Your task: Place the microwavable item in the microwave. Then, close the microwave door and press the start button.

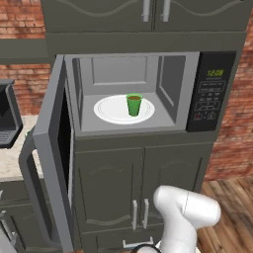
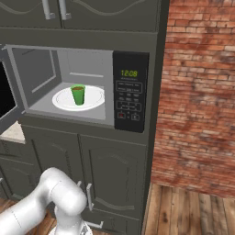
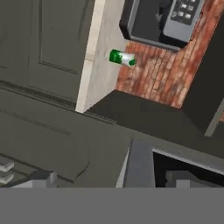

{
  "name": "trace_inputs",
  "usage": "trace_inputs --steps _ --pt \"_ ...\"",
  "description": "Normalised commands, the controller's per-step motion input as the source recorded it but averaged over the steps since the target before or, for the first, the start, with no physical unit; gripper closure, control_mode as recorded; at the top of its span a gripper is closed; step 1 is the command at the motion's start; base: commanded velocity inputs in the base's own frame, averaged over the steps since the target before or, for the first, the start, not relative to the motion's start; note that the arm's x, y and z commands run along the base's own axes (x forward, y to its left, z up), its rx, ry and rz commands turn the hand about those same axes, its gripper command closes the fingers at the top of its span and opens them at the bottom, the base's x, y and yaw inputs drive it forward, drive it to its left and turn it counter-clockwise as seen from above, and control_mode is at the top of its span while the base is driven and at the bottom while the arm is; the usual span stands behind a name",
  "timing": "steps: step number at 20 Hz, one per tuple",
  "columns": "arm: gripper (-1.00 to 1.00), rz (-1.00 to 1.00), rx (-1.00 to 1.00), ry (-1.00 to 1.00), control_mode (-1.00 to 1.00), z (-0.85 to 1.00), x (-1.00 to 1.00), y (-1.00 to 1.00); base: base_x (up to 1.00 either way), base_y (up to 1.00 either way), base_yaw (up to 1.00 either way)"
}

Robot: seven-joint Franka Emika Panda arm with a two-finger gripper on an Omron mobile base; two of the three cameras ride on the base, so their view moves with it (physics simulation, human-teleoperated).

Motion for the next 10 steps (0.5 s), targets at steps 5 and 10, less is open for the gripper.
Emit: trace_inputs --steps 5,10 --pt "-1.0 -0.15 0.03 0.19 -1.0 -0.19 0.51 -0.55 0.0 0.0 0.0" --pt "-1.0 -0.15 0.15 0.02 -1.0 0.0 -0.06 -1.0 0.0 0.0 0.0"
